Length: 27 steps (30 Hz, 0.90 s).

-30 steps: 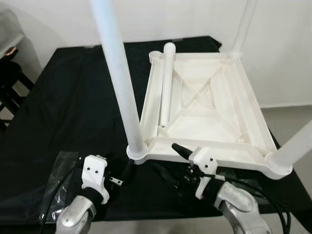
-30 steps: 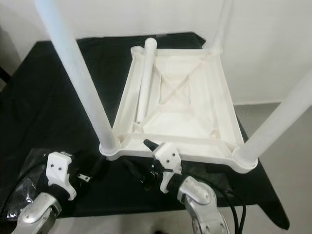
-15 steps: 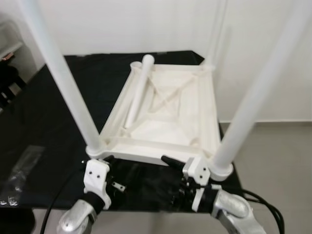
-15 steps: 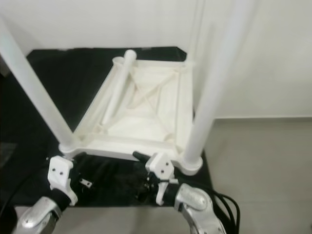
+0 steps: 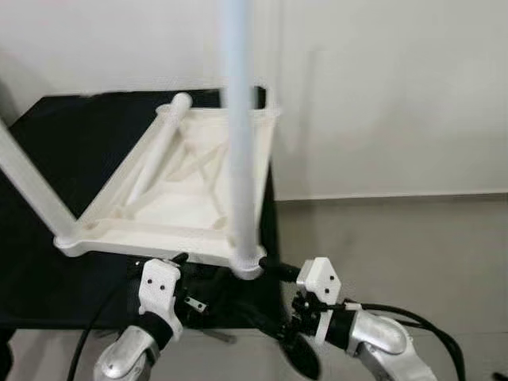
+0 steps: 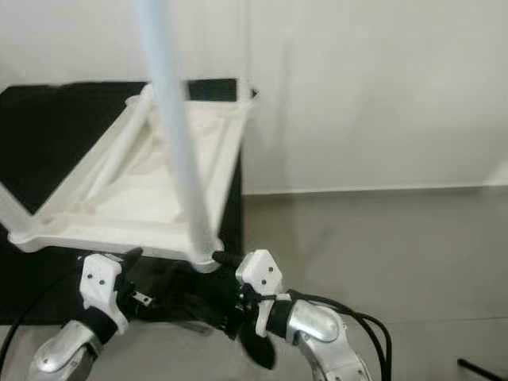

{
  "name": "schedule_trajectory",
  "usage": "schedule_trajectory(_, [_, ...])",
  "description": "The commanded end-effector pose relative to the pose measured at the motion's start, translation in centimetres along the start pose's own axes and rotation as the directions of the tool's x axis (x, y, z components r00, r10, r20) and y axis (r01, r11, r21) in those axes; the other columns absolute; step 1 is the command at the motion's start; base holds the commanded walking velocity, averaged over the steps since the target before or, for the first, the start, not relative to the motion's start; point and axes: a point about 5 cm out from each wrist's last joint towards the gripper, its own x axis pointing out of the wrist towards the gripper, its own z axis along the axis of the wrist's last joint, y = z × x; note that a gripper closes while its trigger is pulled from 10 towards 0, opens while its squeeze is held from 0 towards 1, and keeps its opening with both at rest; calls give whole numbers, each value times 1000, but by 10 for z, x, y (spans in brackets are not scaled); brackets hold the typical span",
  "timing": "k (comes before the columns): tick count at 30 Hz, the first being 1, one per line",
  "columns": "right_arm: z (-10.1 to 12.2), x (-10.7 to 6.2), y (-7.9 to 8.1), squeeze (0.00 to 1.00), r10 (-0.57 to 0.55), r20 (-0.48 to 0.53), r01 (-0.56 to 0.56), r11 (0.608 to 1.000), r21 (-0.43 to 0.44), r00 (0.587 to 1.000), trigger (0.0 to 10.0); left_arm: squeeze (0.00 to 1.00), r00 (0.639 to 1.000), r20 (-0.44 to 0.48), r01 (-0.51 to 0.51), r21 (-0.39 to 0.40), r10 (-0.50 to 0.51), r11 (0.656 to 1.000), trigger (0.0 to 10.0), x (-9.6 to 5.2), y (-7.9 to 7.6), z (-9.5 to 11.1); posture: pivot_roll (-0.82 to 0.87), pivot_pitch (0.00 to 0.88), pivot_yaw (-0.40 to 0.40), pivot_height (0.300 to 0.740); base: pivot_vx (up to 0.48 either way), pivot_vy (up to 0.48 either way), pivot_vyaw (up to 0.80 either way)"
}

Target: Building children table

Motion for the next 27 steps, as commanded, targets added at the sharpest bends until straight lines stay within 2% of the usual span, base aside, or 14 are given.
schedule_trajectory(1, [-1, 2, 3, 0, 26, 10, -26, 999, 27, 1000, 10000, 0, 999, -29, -17, -3, 17, 1000, 10000, -4, 3, -4, -21, 180, 19, 740, 0, -480, 0])
schedule_trajectory(8, [0, 0, 0, 0, -15, 23, 14, 999, 36, 1000, 10000, 0, 999, -28, -15, -6, 15, 1000, 10000, -5, 2, -4, -27, 188, 24, 740, 0, -474, 0])
schedule_trajectory(11, [0, -1, -5, 0, -80, 37, 77, 995, 60, 996, 10000, 0, 1000, -29, -8, -4, 8, 1000, 10000, -5, 2, -3, -30, 192, 26, 740, 0, -475, 0])
schedule_trajectory(18, [0, -1, -12, 0, -147, 40, 143, 986, 79, 988, 10000, 0, 999, -35, -5, 2, 5, 1000, 10000, -4, 2, -3, -31, 193, 26, 740, 0, -467, 0])
schedule_trajectory(20, [-2, -3, -26, 0, -295, 12, 292, 950, 111, 955, 10000, 0, 999, -42, 6, 25, -5, 1000, 10000, -1, 0, -2, -35, 197, 27, 740, 0, 0, 0])
schedule_trajectory(21, [-2, -3, -26, 0, -295, 12, 292, 950, 111, 955, 10000, 0, 999, -42, 6, 25, -5, 1000, 10000, -1, 0, -2, -35, 197, 27, 740, 0, 0, 0])
schedule_trajectory(22, [-4, -4, -30, 0, -344, -4, 342, 932, 121, 939, 10000, 0, 999, -43, 9, 32, -8, 999, 10000, 0, -1, -2, -35, 197, 27, 740, 0, 0, 0])
schedule_trajectory(24, [-4, -4, -30, 0, -344, -4, 342, 932, 121, 939, 10000, 0, 999, -43, 9, 32, -8, 999, 10000, 0, -1, -2, -35, 197, 27, 740, 0, 0, 0])
schedule_trajectory(26, [-6, -6, -38, 0, -434, -32, 434, 892, 124, 900, 10000, 0, 999, -34, 14, 47, -12, 999, 10000, 4, -2, 1, -45, 200, 30, 740, 0, 0, 0])
schedule_trajectory(27, [-6, -6, -38, 0, -434, -32, 434, 892, 124, 900, 10000, 0, 999, -34, 14, 47, -12, 999, 10000, 4, -2, 1, -45, 200, 30, 740, 0, 0, 0])
